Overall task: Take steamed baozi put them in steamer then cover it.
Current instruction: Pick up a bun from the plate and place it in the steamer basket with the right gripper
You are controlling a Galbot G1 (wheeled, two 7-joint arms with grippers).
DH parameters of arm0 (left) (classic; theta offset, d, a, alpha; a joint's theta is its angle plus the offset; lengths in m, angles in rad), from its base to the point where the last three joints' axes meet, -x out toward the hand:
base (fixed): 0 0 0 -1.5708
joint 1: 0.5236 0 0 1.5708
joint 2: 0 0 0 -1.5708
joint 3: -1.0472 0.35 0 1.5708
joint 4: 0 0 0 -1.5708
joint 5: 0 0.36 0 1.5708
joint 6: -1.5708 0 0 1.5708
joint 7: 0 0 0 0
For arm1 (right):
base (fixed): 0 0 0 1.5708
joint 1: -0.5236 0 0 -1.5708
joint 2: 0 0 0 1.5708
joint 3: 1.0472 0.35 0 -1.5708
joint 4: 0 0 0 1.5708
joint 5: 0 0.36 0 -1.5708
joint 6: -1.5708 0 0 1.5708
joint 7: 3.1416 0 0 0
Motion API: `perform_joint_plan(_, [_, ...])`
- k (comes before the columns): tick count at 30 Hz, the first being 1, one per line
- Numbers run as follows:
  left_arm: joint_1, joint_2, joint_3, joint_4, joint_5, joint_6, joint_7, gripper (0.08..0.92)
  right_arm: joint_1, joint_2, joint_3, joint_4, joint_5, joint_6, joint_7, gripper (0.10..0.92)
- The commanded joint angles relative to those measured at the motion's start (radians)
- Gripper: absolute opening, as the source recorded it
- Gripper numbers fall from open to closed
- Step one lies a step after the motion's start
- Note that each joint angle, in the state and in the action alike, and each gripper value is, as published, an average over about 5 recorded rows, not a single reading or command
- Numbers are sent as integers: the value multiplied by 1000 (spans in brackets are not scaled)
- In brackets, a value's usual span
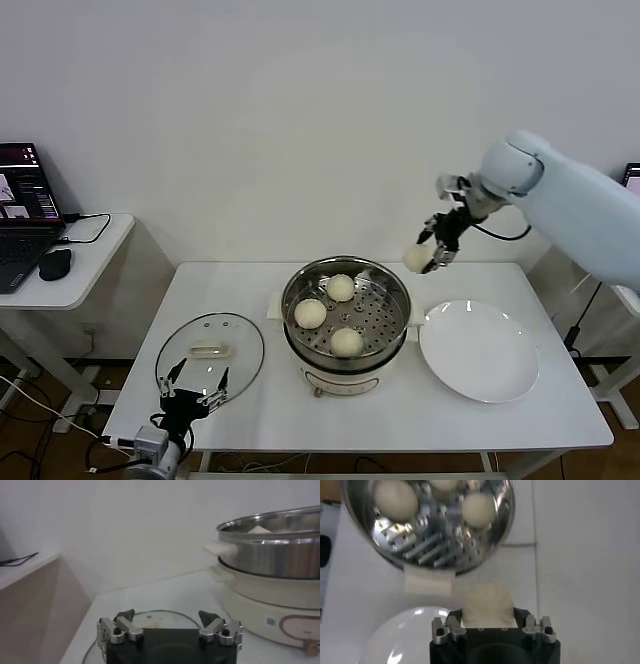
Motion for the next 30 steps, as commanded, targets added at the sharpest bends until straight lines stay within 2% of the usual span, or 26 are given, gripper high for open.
perform_joint_plan(1, [0, 1, -11, -4, -6, -1, 0, 823, 119, 69, -180, 50, 208, -87, 12, 645])
perform_joint_plan(10, [3, -11, -9, -15, -12, -2, -1, 823, 49, 124, -183, 19, 173, -105, 25, 645])
perform_joint_plan(30, [-8, -19, -12, -2, -25, -2, -1, 823, -108, 254, -112, -150, 32, -78, 35, 645])
